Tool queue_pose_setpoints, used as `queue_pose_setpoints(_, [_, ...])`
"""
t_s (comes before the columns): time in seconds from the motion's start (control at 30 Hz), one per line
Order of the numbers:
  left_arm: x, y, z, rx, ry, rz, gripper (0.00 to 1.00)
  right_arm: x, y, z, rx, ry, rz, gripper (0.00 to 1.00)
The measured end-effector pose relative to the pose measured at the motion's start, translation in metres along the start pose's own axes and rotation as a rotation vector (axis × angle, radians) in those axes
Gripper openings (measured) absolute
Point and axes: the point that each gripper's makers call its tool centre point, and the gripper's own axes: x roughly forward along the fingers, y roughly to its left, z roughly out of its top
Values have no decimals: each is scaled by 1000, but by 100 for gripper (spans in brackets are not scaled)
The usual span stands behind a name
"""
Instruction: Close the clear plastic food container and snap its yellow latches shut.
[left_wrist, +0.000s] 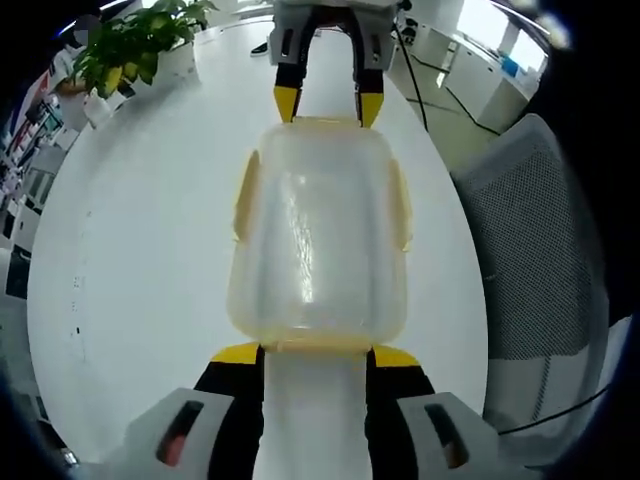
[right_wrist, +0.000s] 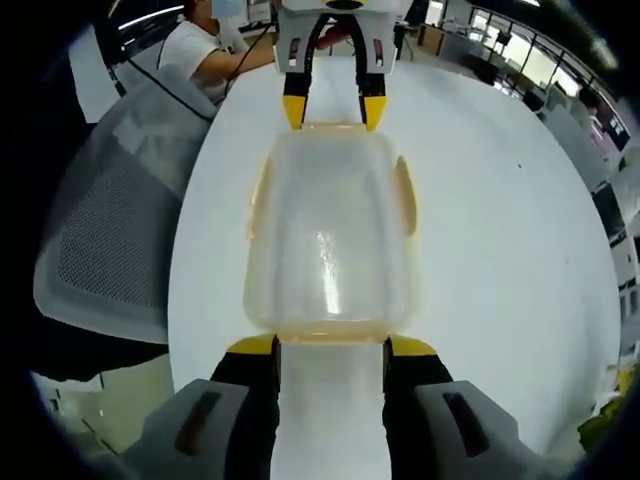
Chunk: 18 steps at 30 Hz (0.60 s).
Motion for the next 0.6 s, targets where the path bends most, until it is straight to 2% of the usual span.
queue_pose_setpoints(0.6, [0, -1, -1, -2, -10, -9, 35, 0, 0, 0, -19, -27, -3, 39])
